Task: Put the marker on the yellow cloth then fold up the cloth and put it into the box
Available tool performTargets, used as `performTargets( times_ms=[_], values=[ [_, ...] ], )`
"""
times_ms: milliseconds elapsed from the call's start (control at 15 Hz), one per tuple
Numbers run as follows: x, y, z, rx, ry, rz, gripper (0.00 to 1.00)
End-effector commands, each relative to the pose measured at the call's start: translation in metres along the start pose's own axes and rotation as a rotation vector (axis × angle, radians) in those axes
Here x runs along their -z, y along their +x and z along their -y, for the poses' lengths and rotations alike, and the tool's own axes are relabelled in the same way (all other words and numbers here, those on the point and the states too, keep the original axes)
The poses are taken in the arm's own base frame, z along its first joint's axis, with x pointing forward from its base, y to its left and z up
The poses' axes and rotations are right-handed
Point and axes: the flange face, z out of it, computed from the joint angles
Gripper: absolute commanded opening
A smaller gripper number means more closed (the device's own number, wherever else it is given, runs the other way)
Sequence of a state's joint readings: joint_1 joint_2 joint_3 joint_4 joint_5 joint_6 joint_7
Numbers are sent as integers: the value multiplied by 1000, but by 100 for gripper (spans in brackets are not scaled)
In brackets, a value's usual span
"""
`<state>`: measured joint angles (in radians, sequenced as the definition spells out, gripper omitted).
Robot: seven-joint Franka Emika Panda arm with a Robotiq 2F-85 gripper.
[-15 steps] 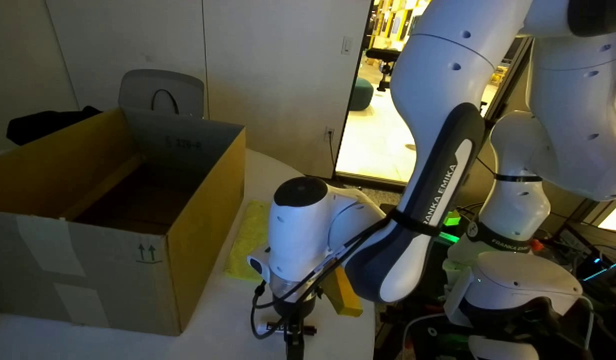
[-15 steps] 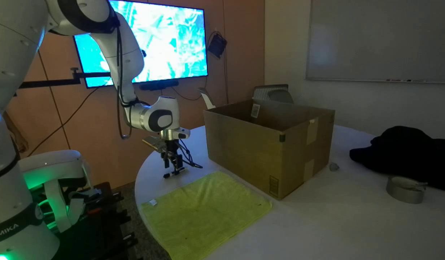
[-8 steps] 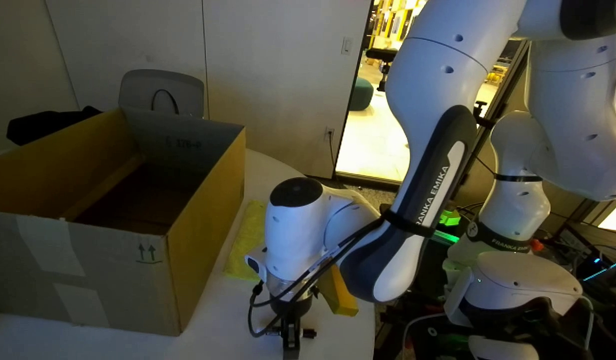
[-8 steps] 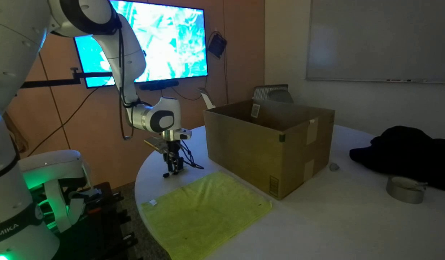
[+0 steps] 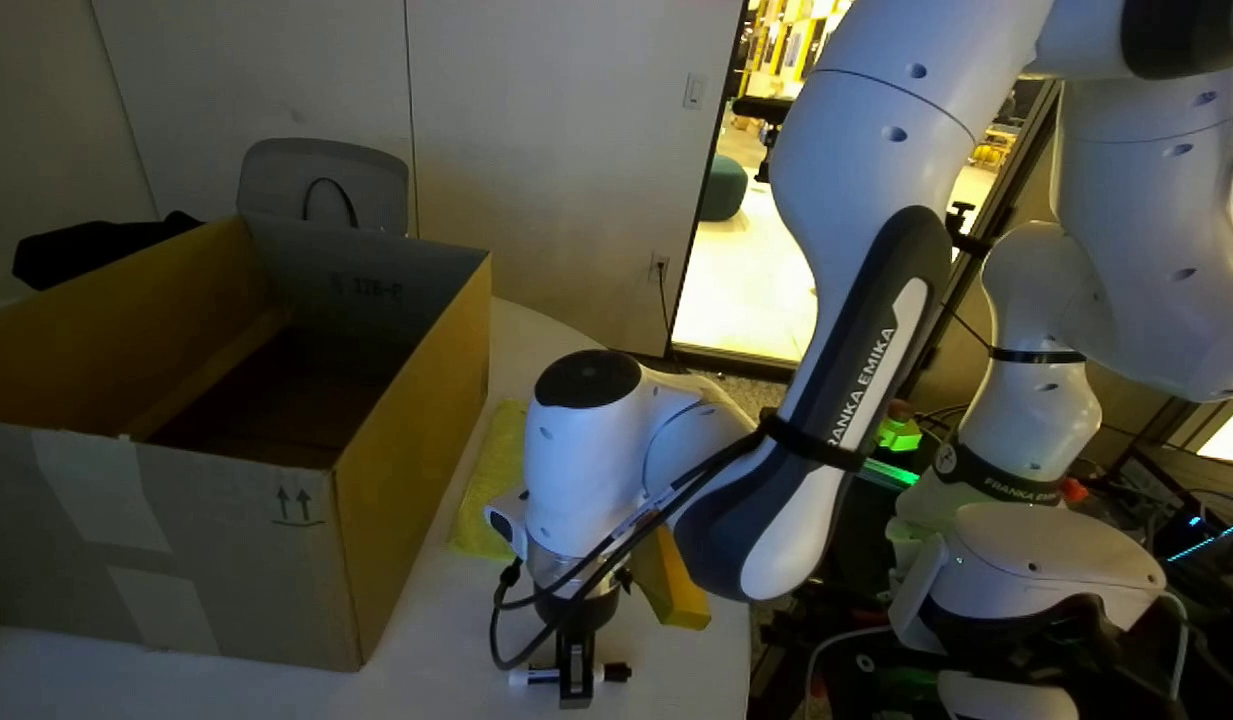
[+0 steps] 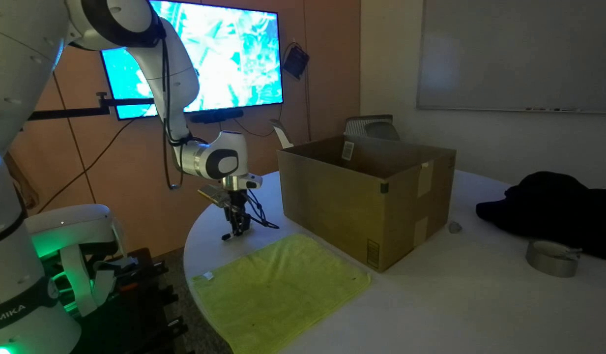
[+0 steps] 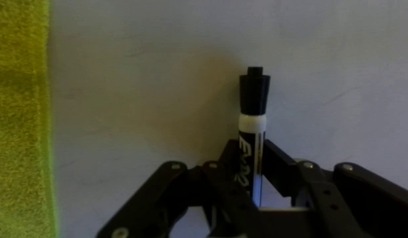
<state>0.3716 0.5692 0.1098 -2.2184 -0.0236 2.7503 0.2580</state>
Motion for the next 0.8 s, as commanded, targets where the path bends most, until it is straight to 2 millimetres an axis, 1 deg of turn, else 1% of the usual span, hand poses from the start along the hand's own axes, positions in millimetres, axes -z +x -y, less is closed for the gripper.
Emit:
performTargets(
  times_ms=[0, 133, 267, 533, 733],
  values=[
    [15, 3, -9, -19, -23, -13, 7],
    [24, 2, -22, -49, -37, -32, 6],
    [33, 3, -40, -99, -57, -49, 6],
    [47, -1, -81, -209, -104, -71, 6],
    [51, -7, -113, -286, -153, -67, 6]
  ],
)
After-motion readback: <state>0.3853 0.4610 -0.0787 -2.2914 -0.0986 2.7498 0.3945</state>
